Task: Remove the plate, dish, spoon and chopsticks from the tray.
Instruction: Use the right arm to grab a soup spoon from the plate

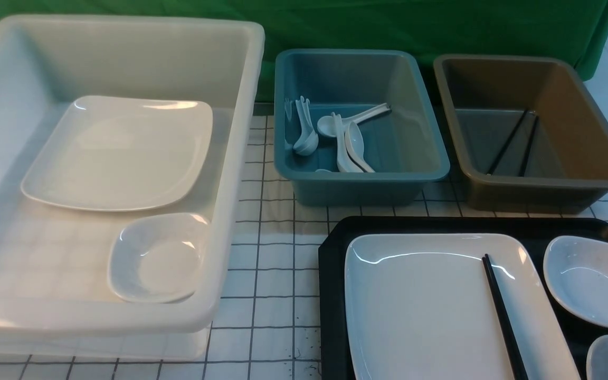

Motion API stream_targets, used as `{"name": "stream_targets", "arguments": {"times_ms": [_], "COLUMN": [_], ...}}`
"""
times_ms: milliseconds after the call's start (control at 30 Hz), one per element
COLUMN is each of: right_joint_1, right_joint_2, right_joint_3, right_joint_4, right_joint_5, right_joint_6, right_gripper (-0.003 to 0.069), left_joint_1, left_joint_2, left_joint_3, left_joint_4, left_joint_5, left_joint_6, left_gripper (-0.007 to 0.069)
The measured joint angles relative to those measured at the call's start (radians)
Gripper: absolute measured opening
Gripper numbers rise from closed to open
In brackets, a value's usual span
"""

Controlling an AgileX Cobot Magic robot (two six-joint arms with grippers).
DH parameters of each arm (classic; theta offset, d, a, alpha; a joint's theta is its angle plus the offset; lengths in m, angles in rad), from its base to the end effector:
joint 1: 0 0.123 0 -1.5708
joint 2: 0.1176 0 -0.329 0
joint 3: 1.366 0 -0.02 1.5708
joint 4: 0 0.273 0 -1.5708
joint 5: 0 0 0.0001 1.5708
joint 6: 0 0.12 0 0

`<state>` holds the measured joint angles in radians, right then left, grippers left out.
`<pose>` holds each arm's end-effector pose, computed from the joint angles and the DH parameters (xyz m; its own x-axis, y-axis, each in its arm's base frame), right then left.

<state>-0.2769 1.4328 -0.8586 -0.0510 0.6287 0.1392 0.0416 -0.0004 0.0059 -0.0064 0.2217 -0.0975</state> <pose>0.2843 -0.0846 0.2341 -0.8316 0.3380 -0.4406 0.3690 0.9293 0.0162 0.0625 0.0024 0.1868 -0.1345 -0.1092 -0.9849 -0.0544 0.9932 -0.1027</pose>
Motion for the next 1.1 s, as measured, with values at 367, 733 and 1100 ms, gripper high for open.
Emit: {"name": "stream_targets", "arguments": {"times_ms": [367, 733, 1100], "right_joint_1": [-0.129, -0.118, -0.118], "right_joint_2": [0.070, 0.143, 0.181], "right_joint_3": [-0.001, -0.001, -0.001], "right_joint_4": [-0.006, 0.001, 0.001], "right_joint_5": [0.074, -0.021, -0.122], "right_joint_6": [0.037, 0.043, 0.045], "right_gripper": [0.0356, 0.0380, 0.0380], "left_joint_1": [0.000, 0.000, 0.000], "left_joint_2": [0.000, 0.000, 0.000], "left_joint_3": [0.000, 0.000, 0.000], "left_joint_4": [0.000, 0.000, 0.000], "left_joint_5": [0.000, 0.000, 0.000], "left_joint_6": [0.000, 0.000, 0.000], "left_gripper": [0.0005, 0.0005, 0.0005]}}
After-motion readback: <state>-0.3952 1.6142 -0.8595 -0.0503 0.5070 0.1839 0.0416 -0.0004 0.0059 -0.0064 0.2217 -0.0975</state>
